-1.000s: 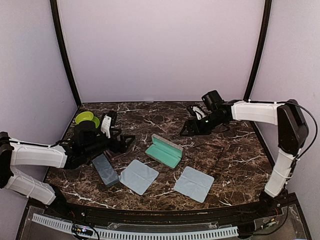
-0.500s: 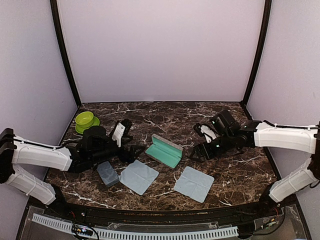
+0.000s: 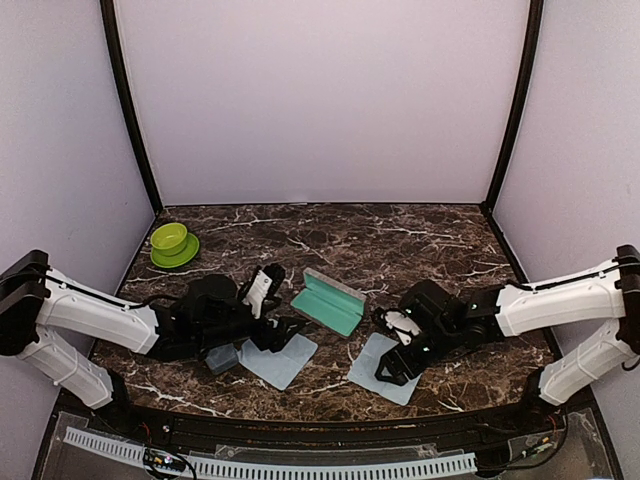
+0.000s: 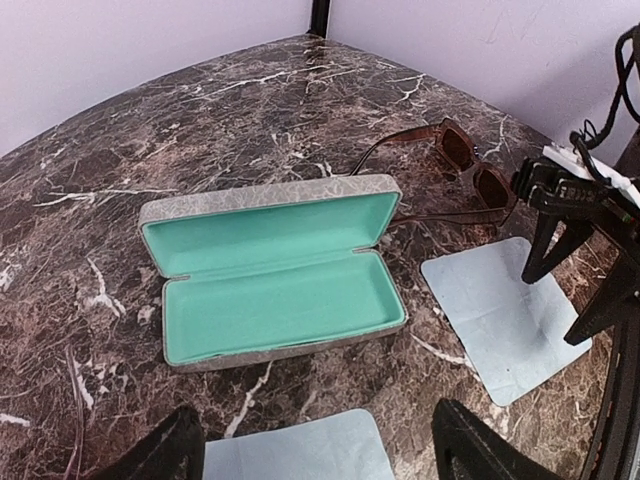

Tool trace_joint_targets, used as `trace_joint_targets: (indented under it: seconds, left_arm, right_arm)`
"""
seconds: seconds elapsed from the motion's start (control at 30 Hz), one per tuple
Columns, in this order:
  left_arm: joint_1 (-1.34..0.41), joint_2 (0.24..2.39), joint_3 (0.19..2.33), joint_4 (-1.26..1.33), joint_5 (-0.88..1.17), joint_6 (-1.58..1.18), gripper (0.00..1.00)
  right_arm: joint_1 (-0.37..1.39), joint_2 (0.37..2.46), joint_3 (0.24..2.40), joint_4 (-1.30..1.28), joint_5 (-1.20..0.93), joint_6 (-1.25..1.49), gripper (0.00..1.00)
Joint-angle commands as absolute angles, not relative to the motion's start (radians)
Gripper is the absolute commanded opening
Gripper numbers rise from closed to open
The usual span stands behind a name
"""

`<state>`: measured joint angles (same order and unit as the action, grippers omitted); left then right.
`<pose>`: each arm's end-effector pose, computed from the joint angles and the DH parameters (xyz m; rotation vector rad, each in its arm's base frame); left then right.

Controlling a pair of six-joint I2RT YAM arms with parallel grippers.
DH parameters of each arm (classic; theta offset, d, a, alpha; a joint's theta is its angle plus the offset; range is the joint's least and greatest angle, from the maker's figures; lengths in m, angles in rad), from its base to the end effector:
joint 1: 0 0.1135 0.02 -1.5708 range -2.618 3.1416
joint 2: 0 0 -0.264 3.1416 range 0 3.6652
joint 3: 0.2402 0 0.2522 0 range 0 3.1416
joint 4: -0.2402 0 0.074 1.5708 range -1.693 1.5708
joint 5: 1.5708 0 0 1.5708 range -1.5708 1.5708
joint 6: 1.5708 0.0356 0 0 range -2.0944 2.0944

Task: Organize the sunglasses
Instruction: Adjust the glasses cleaning cloth at the center of the board.

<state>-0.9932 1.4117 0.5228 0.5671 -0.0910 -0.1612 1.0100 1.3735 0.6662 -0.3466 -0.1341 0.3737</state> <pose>0.1572 -0.2353 0.1872 0.7301 1.8112 -0.6931 0.1276 0.2121 0.1638 -0.9110 2.6095 0.6090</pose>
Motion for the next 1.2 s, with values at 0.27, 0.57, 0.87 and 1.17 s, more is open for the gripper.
trace_joint_targets:
  seconds: [0.27,0.57,0.87,1.17]
  left_arm:
    - [-1.023,1.369,0.527,0.539,-0.171,-0.165,0.81]
    - [-1.026,1.347,0.534,0.501,-0.200,-0.149,0.82]
    - [-1.028,1.322,0.536,0.431,-0.242,-0.181,0.82]
    - [-1.028,1.365,0.550,0.413,-0.198,-0.182,0.82]
  right_arm:
    - [1.133,1.373,0.571,-0.231,-0.130,0.538,0.75]
    - [1.228,1.442,0.605,-0.184,-0.107,0.629,0.79]
    - [1.311,1.578,0.748,-0.160,-0.073,0.722,0.88]
    - [1.307,1.531,0.810,-0.318,-0.015,0.734,0.94]
